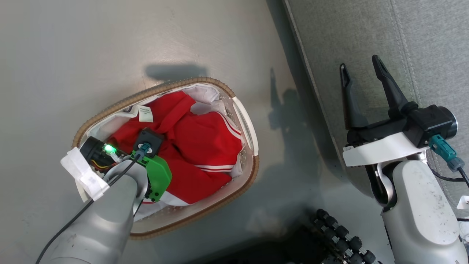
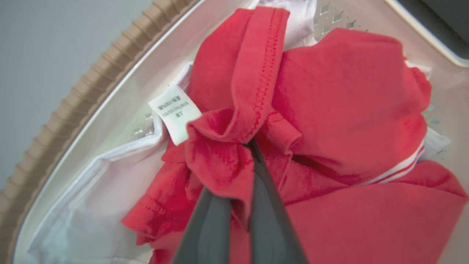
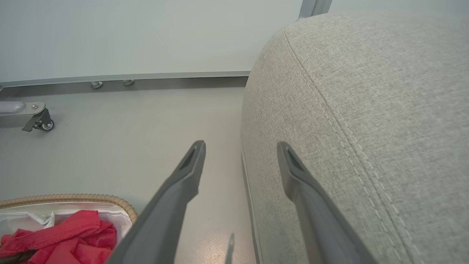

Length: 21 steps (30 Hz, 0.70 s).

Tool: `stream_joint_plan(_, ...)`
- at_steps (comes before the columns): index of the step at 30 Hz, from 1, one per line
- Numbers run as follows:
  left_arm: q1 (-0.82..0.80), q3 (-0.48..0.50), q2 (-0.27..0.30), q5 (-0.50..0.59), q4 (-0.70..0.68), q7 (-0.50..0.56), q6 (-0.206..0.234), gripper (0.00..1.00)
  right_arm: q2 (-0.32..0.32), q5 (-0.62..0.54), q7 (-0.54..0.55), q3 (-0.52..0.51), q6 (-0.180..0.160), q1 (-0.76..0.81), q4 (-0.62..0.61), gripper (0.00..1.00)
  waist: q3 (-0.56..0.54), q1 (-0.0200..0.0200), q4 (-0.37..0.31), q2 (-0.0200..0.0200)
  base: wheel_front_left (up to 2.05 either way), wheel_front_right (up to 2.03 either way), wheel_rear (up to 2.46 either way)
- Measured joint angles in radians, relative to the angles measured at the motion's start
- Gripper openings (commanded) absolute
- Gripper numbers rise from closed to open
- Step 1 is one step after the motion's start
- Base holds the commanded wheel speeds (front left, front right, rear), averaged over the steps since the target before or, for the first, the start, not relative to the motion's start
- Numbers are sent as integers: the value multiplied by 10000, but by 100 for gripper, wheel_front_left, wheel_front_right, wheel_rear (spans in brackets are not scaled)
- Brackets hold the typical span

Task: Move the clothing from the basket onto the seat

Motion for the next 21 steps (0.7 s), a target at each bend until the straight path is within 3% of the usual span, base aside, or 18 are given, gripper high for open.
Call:
stream_joint_plan(8, 661, -188, -27, -324, -1241, 2, 0, 0, 4, -393, 0, -48, 0, 347, 284, 100, -797, 0, 94, 0, 0, 0, 0)
stream_joint_plan(21, 2041, -190, 430, -251, -4368, 4, 0, 0, 6, -1202, 0, -90, 0, 1909, 815, 100, -3462, -3, 646, 0, 0, 0, 0)
